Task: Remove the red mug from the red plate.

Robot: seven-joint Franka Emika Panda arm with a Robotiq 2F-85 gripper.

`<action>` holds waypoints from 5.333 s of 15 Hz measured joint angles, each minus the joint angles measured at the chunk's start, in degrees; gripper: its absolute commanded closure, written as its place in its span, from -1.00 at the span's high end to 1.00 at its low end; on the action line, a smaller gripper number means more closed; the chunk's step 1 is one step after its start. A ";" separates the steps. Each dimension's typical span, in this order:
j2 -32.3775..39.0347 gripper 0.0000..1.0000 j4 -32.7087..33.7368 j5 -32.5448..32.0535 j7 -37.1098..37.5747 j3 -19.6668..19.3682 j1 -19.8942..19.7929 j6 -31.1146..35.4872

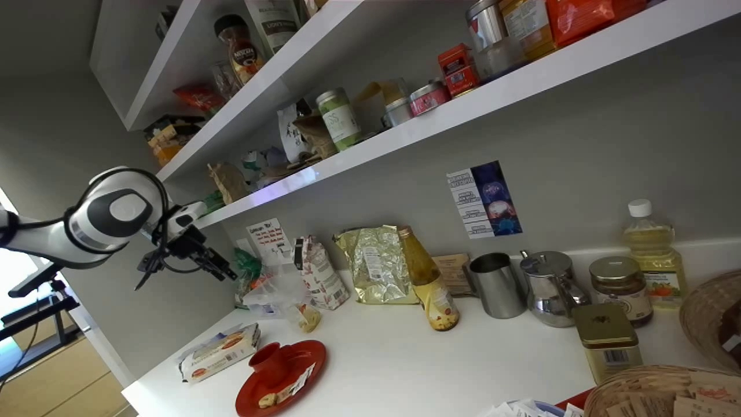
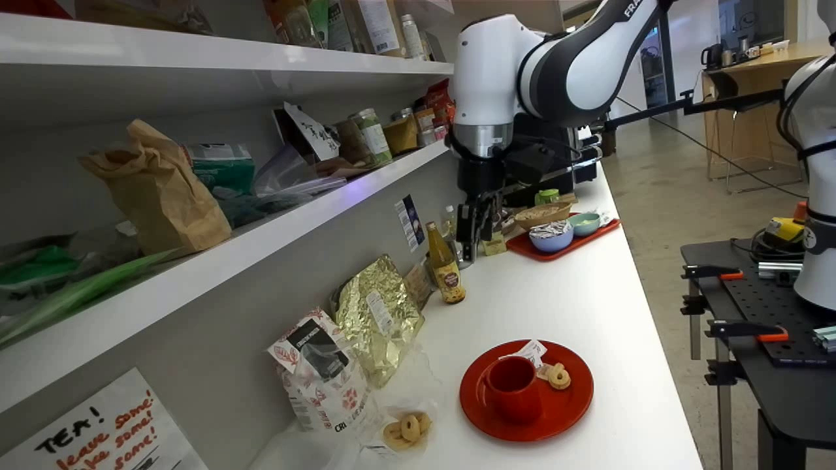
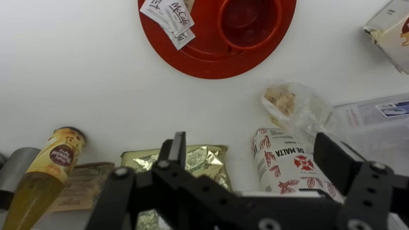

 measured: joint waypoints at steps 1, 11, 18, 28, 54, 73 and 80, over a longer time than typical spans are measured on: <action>2.60 1.00 1.45 -0.74 1.98 -0.24 1.08 -0.48; 21.74 1.00 10.75 0.64 5.41 -9.17 9.80 -5.24; 26.49 1.00 13.42 7.14 2.45 -10.65 10.08 -7.31; 30.81 1.00 15.71 10.58 -0.79 -12.87 10.06 -10.96; 38.36 -0.97 22.57 13.81 -7.77 -14.71 9.19 -16.95; 22.35 -0.97 5.57 13.70 -11.36 -22.78 -1.69 -12.33; 23.35 -0.97 5.20 13.70 -11.42 -22.56 -1.35 -12.33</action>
